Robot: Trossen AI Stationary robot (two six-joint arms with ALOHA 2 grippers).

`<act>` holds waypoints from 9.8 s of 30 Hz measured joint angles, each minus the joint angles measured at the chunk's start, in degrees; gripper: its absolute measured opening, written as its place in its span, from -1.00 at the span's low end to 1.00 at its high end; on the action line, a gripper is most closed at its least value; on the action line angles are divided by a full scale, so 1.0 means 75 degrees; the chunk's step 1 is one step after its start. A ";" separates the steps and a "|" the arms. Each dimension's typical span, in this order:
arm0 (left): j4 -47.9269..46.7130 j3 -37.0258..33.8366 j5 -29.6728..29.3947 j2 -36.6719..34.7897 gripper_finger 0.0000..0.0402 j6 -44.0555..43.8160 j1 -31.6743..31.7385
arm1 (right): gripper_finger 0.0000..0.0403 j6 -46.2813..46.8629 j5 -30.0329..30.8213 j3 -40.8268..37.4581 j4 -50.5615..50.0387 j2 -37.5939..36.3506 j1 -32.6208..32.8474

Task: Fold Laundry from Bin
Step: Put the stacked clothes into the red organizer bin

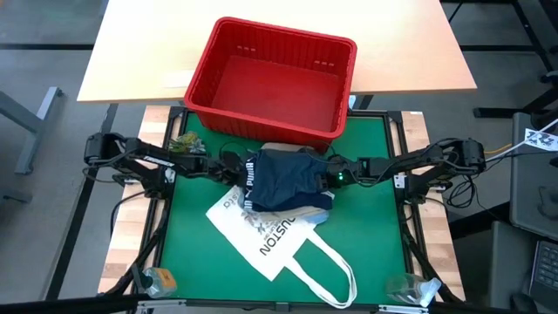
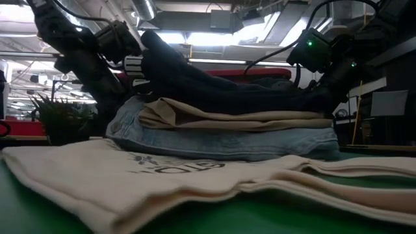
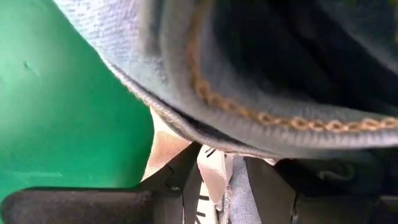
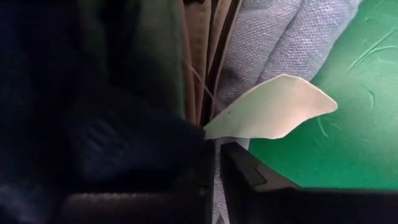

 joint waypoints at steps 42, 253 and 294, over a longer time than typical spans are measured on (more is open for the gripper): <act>-0.0417 0.0025 0.0513 -0.0015 -0.41 0.1091 0.0492 | -0.13 0.1057 -0.0746 0.0007 -0.0275 -0.0005 0.0012; -0.1584 0.1279 0.1994 0.0587 -0.99 0.0401 -0.1177 | -0.97 0.0785 -0.3116 0.1324 -0.0530 -0.0015 0.0209; -0.2695 0.3146 0.1473 -0.0624 -1.00 0.0413 -0.1186 | -0.97 -0.0431 -0.3340 0.3798 -0.0818 -0.0047 0.0207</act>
